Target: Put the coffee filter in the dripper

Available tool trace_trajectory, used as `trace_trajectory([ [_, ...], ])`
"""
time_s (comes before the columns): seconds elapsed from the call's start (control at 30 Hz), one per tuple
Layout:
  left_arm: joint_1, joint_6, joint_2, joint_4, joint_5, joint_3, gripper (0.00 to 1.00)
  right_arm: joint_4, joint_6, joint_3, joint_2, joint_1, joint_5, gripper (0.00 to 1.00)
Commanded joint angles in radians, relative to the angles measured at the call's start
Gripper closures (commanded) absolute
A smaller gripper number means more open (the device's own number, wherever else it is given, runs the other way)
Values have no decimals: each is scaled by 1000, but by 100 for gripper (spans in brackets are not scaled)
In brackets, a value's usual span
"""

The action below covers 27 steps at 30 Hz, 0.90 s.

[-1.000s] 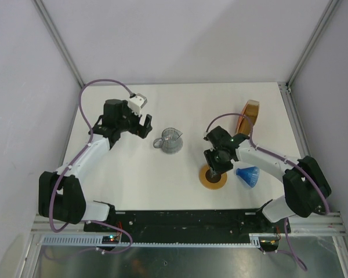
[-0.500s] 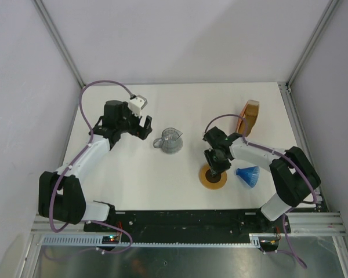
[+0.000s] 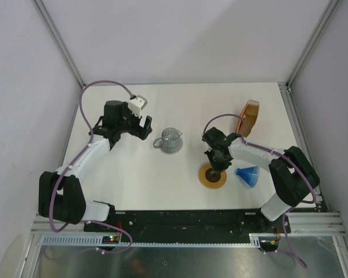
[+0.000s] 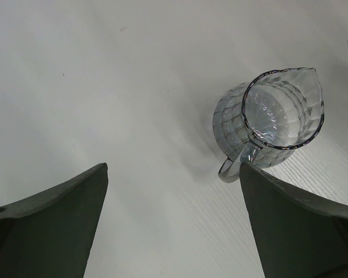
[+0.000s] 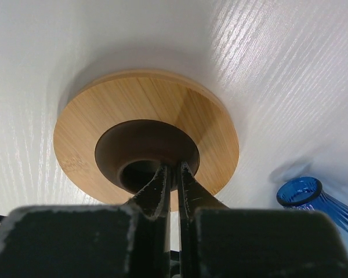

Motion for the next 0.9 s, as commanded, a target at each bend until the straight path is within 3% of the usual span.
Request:
trace_trajectory([
  [0.0, 7, 27, -31, 7, 23, -8, 0, 28, -29, 11, 22, -1, 63, 100],
  [0.47, 6, 256, -35, -72, 262, -53, 0, -25, -93, 108, -80, -54, 53, 100],
  [0.73, -31, 342, 114, -71, 189, 6, 14, -5, -101, 117, -55, -68, 55, 100],
  [0.87, -35, 395, 137, -65, 261, -6, 19, 1, -103, 118, -56, -71, 75, 100],
])
